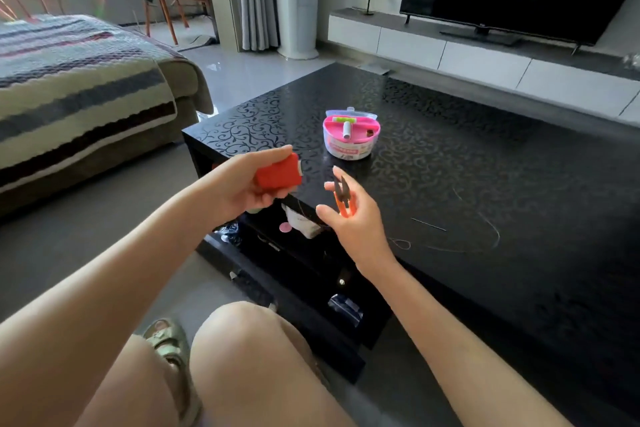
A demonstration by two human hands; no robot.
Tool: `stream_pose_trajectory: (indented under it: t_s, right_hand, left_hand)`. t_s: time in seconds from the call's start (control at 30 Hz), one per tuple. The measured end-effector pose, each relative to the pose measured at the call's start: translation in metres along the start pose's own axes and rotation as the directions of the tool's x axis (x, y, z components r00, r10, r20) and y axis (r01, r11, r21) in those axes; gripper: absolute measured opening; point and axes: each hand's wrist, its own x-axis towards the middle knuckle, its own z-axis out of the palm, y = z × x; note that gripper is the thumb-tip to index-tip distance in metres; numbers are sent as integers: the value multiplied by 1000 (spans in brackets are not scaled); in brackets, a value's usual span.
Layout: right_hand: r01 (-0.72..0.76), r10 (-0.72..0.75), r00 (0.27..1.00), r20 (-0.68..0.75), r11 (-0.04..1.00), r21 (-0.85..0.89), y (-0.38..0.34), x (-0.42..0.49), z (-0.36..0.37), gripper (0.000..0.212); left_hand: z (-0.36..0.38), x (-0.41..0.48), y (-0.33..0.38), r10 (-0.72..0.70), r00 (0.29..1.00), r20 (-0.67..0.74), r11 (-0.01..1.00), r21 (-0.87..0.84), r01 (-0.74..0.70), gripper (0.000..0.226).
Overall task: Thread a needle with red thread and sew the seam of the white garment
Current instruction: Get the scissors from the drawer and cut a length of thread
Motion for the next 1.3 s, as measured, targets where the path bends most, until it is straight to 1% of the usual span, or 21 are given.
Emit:
stream_pose_trajectory:
  t_s: [0.1, 0.17, 0.23, 0.3, 0.37, 0.43, 0.53, 0.6, 0.67, 0.77, 0.8, 0.87, 0.9, 0.93, 1.0, 1.07, 1.13, 1.2, 1.23, 1.27, 1.3]
  right_hand:
    - [-94, 78, 990, 118, 986, 134, -15, 10, -8, 56]
    - [-106, 84, 984, 156, 984, 143, -21, 12, -14, 39]
    - [-92, 72, 982, 172, 990, 108, -22, 12, -23, 21]
    - [-87, 71, 985, 156, 991, 98, -26, 9, -37, 15]
    - [-72, 59, 992, 114, 991, 117, -33, 8, -55, 14]
    - [-46, 39, 996, 80, 996, 82, -41, 10, -74, 16]
    - [26, -25, 1000, 18, 997, -68, -56, 19, -103, 17]
    - [90, -96, 995, -29, 983, -159, -70, 24, -122, 20]
    - [140, -156, 986, -62, 966, -219, -85, 28, -143, 21]
    - [178, -210, 974, -81, 939, -293, -101, 27, -175, 26]
    - [181, -219, 972, -85, 929, -323, -103, 25, -184, 28]
    - [162, -222, 969, -108, 903, -399, -103, 19, -208, 33]
    - [138, -215, 967, -134, 890, -435, -100, 16, -220, 35]
    - [105, -212, 961, -177, 874, -475, -96, 14, -233, 36]
    - [8, -208, 937, -279, 815, -579, -84, 11, -259, 38]
    - [-123, -177, 921, -348, 714, -689, -68, 10, -279, 43]
    - [-273, -87, 918, -388, 572, -774, -49, 12, -289, 41]
    - [-408, 21, 895, -445, 442, -799, -31, 16, -292, 31]
    - [-459, 56, 877, -477, 390, -799, -24, 17, -293, 24]
    - [-502, 77, 857, -509, 347, -792, -19, 17, -294, 18]
    - [-545, 93, 833, -545, 310, -779, -15, 16, -296, 15]
  left_hand:
    - [14, -8, 4, -14, 997, 80, 1000, 11, 13, 35]
    - [24, -12, 8, -24, 993, 112, 1000, -13, 25, 38]
    - [30, -13, 11, -38, 991, 125, 993, -102, 51, 40]
    - [35, -11, 13, -52, 985, 165, 975, -203, 86, 40]
    - [41, -10, 13, -70, 976, 208, 964, -236, 119, 39]
    - [47, -7, 11, -98, 969, 225, 971, -193, 143, 36]
    - [59, -4, 8, -149, 965, 215, 983, -73, 168, 35]
    - [66, 1, 7, -175, 964, 201, 981, -46, 187, 33]
    - [71, 9, 8, -187, 968, 169, 966, -150, 213, 29]
    - [70, 21, 12, -174, 977, 121, 878, -431, 209, 31]
    - [67, 25, 12, -155, 981, 114, 828, -528, 192, 38]
    - [64, 28, 14, -92, 989, 119, 735, -662, 149, 80]
    - [60, 30, 15, -58, 989, 133, 699, -702, 136, 96]
    - [56, 31, 15, -32, 988, 148, 674, -727, 131, 102]
    - [51, 33, 14, -20, 985, 173, 648, -747, 144, 101]
    - [51, 34, 16, -23, 983, 185, 681, -717, 151, 98]
    - [58, 34, 18, -49, 981, 187, 760, -631, 158, 92]
    - [67, 34, 21, -95, 981, 169, 847, -504, 169, 69]
    - [72, 35, 24, -120, 981, 151, 893, -416, 173, 53]
    - [76, 36, 27, -146, 983, 109, 945, -278, 171, 41]
    - [80, 37, 30, -152, 988, 30, 984, -87, 154, 34]
